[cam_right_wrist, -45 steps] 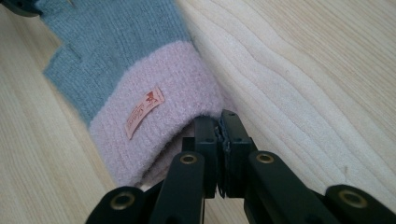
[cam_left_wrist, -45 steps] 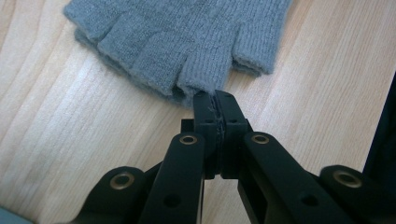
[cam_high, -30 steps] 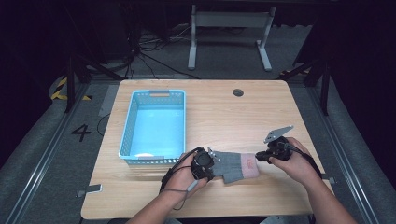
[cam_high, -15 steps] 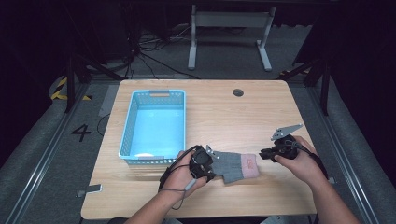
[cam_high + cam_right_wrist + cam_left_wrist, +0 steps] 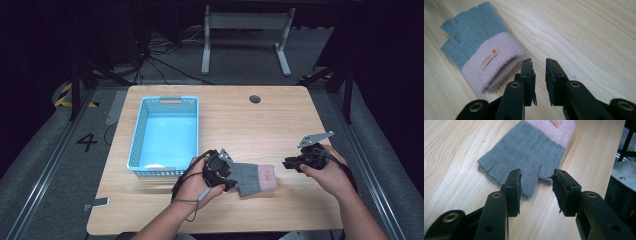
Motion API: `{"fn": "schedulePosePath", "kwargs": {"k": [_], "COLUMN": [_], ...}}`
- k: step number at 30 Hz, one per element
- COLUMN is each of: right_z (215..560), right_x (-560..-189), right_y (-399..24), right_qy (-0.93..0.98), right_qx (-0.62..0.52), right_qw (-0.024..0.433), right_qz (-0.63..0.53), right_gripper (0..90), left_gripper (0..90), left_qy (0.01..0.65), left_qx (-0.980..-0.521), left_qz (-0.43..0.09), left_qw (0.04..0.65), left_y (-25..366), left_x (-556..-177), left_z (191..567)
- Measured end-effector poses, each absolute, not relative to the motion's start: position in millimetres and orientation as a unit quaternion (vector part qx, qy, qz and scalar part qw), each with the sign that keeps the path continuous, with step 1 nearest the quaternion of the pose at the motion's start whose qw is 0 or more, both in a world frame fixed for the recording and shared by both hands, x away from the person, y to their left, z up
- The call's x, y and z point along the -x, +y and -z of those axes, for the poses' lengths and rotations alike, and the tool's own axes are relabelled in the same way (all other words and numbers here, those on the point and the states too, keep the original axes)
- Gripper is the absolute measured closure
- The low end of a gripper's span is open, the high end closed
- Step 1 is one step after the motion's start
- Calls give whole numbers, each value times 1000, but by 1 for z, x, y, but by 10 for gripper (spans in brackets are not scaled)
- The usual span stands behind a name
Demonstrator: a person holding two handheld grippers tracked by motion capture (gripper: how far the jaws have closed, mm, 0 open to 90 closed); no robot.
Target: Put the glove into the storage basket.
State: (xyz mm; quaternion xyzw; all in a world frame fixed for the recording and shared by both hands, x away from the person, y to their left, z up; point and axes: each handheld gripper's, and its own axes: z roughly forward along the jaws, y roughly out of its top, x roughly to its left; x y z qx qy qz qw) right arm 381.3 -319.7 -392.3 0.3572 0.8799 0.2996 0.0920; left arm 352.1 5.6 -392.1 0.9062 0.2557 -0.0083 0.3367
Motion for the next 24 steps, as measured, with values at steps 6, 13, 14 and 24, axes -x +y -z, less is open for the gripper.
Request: {"fn": "schedulePosePath", "kwargs": {"k": [6, 13, 14, 24], "right_z": [391, 389, 389, 387], "right_x": [-382, -381, -381, -381], "right_y": [-323, -327, -327, -330], "right_qy": [876, 871, 870, 864], "right_qx": [-364, -371, -373, -378], "right_qw": [89, 87, 87, 85], "right_qz": [-304, -311, -312, -323], "right_gripper": [757, 738, 734, 682], "left_gripper": [540, 479, 467, 367], "left_qy": [258, 253, 251, 238], "left_qx": [-905, -910, -911, -914], "left_qz": [11, 6, 3, 4], "left_qw": [337, 330, 328, 328], "left_y": [-5, -15, -16, -38], "left_x": [-355, -361, -363, -379], "left_z": [384, 379, 378, 386]}}
